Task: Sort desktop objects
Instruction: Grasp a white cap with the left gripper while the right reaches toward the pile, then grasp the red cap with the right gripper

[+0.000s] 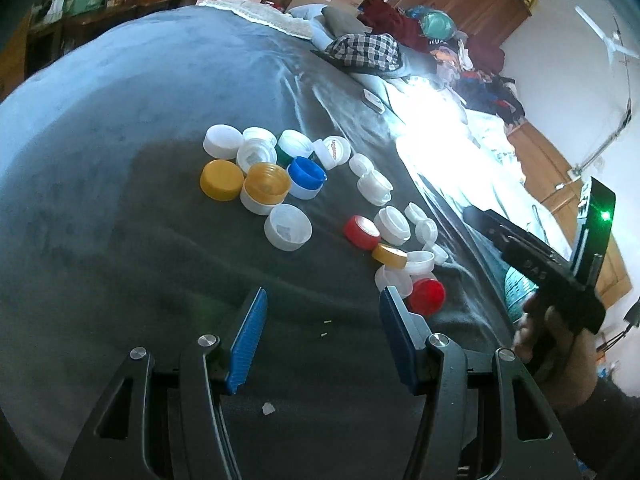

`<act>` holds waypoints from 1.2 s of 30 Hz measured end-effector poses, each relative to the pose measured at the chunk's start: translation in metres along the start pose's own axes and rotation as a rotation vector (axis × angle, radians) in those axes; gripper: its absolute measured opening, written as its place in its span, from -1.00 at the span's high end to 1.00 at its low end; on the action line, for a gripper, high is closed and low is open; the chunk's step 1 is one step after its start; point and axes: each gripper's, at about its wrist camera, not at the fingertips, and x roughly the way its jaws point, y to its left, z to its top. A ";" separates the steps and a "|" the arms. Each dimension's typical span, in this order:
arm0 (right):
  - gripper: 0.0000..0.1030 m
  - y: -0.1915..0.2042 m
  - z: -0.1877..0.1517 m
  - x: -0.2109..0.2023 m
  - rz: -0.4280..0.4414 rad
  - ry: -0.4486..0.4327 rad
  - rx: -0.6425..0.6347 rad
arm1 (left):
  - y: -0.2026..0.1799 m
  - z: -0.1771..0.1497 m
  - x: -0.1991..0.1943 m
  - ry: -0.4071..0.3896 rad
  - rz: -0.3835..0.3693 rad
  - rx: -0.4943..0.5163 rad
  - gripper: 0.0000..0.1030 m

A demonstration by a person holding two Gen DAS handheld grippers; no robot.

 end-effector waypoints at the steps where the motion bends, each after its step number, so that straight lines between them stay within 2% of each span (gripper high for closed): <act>1: -0.29 -0.004 -0.002 -0.003 0.010 0.011 0.023 | -0.002 0.000 -0.001 -0.006 0.025 0.017 -0.01; 2: -0.29 -0.009 -0.007 -0.007 0.018 0.023 0.044 | -0.005 0.001 -0.003 -0.023 0.061 0.037 -0.01; 5: -0.30 -0.011 -0.021 -0.012 0.031 0.059 0.077 | -0.014 0.009 -0.004 -0.052 0.086 0.076 -0.01; 8: -0.30 -0.008 -0.039 -0.021 0.047 0.086 0.085 | -0.018 0.017 0.010 -0.044 0.127 0.103 -0.01; 13: -0.29 0.002 -0.053 -0.026 0.104 0.108 0.082 | -0.014 0.028 0.036 -0.024 0.178 0.093 0.01; 14: -0.20 0.003 -0.054 -0.027 0.120 0.110 0.077 | -0.015 0.029 0.040 -0.024 0.190 0.102 0.03; 15: -0.14 0.006 -0.056 -0.028 0.142 0.113 0.070 | -0.018 0.029 0.044 -0.025 0.215 0.125 0.08; 16: 0.00 0.009 -0.056 -0.029 0.159 0.117 0.063 | -0.019 0.028 0.045 -0.024 0.232 0.140 0.38; 17: 0.08 0.011 -0.056 -0.030 0.180 0.117 0.056 | -0.020 0.027 0.046 -0.019 0.243 0.152 0.56; 19: 0.14 0.017 -0.056 -0.030 0.225 0.113 0.043 | -0.022 0.025 0.041 -0.024 0.226 0.146 0.56; 23: 0.14 0.029 -0.054 -0.027 0.309 0.108 0.011 | -0.026 0.018 0.026 -0.049 0.211 0.147 0.56; 27: 0.14 0.042 -0.048 -0.025 0.352 0.091 -0.015 | -0.025 0.016 0.019 -0.049 0.199 0.133 0.56; 34: 0.15 0.059 -0.039 -0.003 0.330 0.114 -0.094 | -0.025 0.016 0.019 -0.047 0.187 0.122 0.56; 36: 0.26 0.064 -0.040 0.005 0.327 0.137 -0.124 | -0.025 0.017 0.018 -0.048 0.185 0.117 0.56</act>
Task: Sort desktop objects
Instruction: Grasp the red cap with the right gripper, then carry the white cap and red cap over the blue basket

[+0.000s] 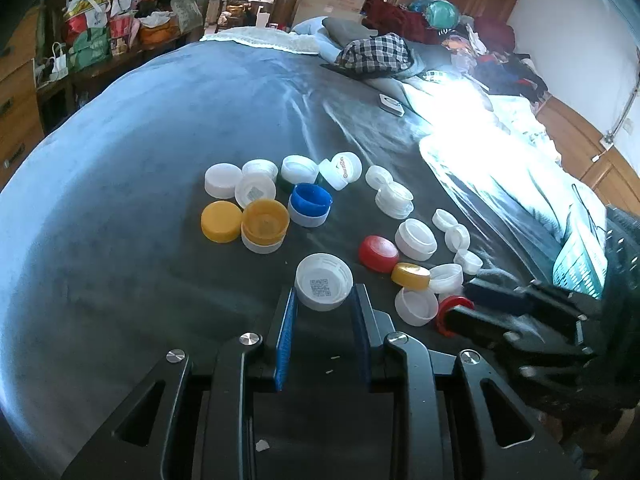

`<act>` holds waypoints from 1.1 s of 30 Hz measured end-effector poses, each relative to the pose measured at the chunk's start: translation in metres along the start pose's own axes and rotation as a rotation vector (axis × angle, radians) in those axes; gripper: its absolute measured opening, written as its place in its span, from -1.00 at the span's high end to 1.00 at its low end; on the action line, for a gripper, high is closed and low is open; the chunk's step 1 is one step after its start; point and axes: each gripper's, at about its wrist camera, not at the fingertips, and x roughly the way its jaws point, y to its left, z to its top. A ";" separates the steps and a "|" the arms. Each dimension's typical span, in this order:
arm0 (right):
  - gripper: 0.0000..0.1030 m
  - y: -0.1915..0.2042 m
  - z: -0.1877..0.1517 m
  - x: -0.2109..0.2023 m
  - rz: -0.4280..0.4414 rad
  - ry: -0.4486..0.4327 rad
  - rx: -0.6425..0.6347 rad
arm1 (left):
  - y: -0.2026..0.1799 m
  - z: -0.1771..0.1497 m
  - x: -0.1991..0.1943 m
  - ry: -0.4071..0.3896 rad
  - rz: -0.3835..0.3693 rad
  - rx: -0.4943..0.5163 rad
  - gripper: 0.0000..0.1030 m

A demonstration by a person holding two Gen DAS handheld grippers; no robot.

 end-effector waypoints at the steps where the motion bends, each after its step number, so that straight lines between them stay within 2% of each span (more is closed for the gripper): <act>1: 0.33 0.002 -0.001 0.004 -0.005 0.015 -0.015 | 0.001 0.000 0.000 0.000 0.000 -0.002 0.56; 3: 0.52 0.005 -0.004 0.008 -0.009 0.035 -0.034 | 0.001 0.001 -0.001 -0.001 0.000 -0.007 0.56; 4: 0.71 0.006 -0.005 0.008 -0.024 0.039 -0.043 | 0.002 0.001 -0.001 -0.001 0.000 -0.007 0.56; 5: 0.79 0.006 -0.006 0.006 -0.036 0.035 -0.044 | 0.002 0.001 -0.001 -0.001 0.000 -0.009 0.56; 11: 0.79 0.001 0.001 -0.020 -0.051 -0.026 0.003 | -0.005 0.003 -0.015 -0.023 -0.013 0.003 0.56; 17: 0.79 -0.006 0.007 -0.056 -0.106 -0.071 0.040 | -0.027 0.011 -0.044 -0.069 -0.018 0.033 0.56; 26: 0.79 -0.027 0.008 -0.123 -0.196 -0.124 0.105 | -0.107 0.015 -0.065 -0.077 0.060 0.202 0.56; 33: 0.79 -0.050 -0.002 -0.181 -0.270 -0.187 0.136 | -0.172 0.017 -0.065 -0.083 0.050 0.301 0.56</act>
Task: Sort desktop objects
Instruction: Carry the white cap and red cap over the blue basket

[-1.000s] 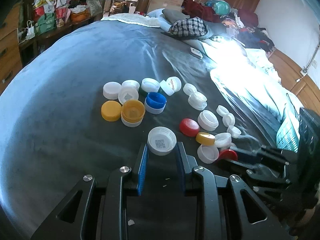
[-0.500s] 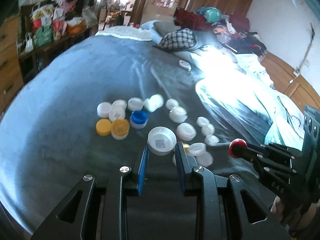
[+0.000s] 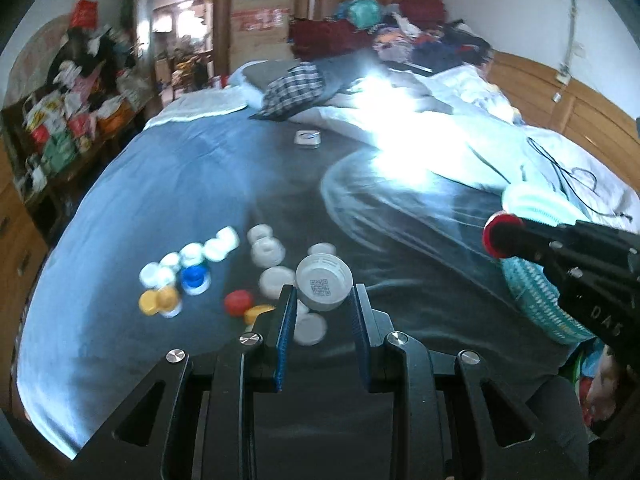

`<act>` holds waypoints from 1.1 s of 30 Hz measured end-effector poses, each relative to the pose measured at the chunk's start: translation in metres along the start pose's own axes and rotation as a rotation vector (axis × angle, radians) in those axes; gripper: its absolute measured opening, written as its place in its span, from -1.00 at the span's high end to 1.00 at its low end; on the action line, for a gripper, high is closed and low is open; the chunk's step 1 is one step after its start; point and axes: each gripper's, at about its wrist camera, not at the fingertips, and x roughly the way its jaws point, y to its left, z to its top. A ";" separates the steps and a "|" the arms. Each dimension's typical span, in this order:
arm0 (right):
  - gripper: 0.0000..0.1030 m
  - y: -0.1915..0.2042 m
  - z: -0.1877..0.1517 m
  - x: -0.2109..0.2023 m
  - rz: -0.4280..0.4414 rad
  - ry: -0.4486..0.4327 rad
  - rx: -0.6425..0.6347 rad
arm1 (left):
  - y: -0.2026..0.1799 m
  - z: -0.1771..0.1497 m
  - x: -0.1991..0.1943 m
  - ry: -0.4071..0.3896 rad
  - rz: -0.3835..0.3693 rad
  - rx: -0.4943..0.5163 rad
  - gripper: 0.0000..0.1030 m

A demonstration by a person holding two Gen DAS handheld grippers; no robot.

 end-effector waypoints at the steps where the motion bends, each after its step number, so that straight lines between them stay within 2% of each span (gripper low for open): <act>1: 0.79 -0.007 -0.001 -0.006 -0.014 -0.005 0.004 | -0.008 0.003 0.000 -0.001 -0.001 0.010 0.56; 11: 0.79 -0.084 -0.012 -0.057 -0.138 -0.043 0.104 | -0.086 0.027 0.005 -0.020 -0.044 0.123 0.56; 16: 0.79 -0.116 -0.023 -0.078 -0.193 -0.055 0.145 | -0.119 0.033 0.007 -0.015 -0.087 0.161 0.56; 20: 0.79 -0.142 -0.032 -0.092 -0.240 -0.058 0.175 | -0.146 0.041 0.010 -0.012 -0.149 0.184 0.56; 29: 0.79 -0.200 -0.050 -0.113 -0.318 -0.013 0.280 | -0.207 0.065 0.023 0.029 -0.247 0.244 0.56; 33: 0.79 -0.214 -0.057 -0.114 -0.327 0.013 0.312 | -0.235 0.072 0.030 0.084 -0.298 0.270 0.56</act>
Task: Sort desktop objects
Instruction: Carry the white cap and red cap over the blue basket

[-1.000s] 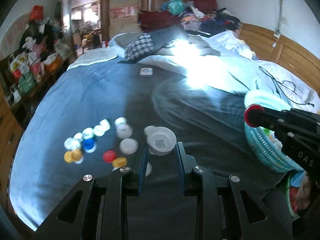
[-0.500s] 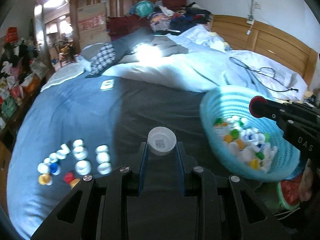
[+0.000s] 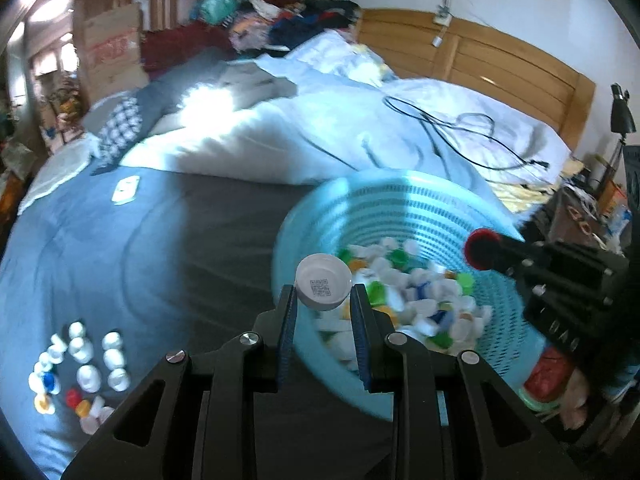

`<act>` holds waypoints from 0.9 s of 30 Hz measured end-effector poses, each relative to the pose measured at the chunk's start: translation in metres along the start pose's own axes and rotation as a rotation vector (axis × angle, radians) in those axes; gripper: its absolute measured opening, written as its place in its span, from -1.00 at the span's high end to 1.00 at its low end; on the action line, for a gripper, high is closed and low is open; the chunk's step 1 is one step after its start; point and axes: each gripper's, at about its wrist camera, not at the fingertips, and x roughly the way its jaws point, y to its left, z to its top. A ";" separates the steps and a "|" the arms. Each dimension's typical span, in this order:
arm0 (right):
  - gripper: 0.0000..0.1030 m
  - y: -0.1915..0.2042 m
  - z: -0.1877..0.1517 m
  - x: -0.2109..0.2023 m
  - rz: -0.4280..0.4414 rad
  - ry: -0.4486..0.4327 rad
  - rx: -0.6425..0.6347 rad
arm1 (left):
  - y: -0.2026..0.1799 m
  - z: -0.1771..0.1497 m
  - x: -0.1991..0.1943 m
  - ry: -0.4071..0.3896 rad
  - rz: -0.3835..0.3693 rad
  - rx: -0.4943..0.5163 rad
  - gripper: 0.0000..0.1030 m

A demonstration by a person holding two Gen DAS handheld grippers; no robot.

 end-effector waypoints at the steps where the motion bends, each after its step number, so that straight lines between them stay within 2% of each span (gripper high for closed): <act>1: 0.79 -0.004 -0.001 0.001 -0.002 0.003 0.007 | -0.005 0.003 0.002 0.005 -0.010 0.004 0.56; 3: 0.79 -0.009 -0.005 -0.002 -0.005 0.003 0.018 | -0.016 0.007 0.007 0.022 -0.043 0.012 0.56; 9: 0.79 -0.020 -0.011 -0.004 -0.012 0.006 0.045 | -0.038 0.010 0.016 0.051 -0.079 0.040 0.56; 27: 0.79 -0.025 -0.016 0.004 0.003 0.022 0.055 | -0.044 0.015 0.023 0.056 -0.072 0.037 0.56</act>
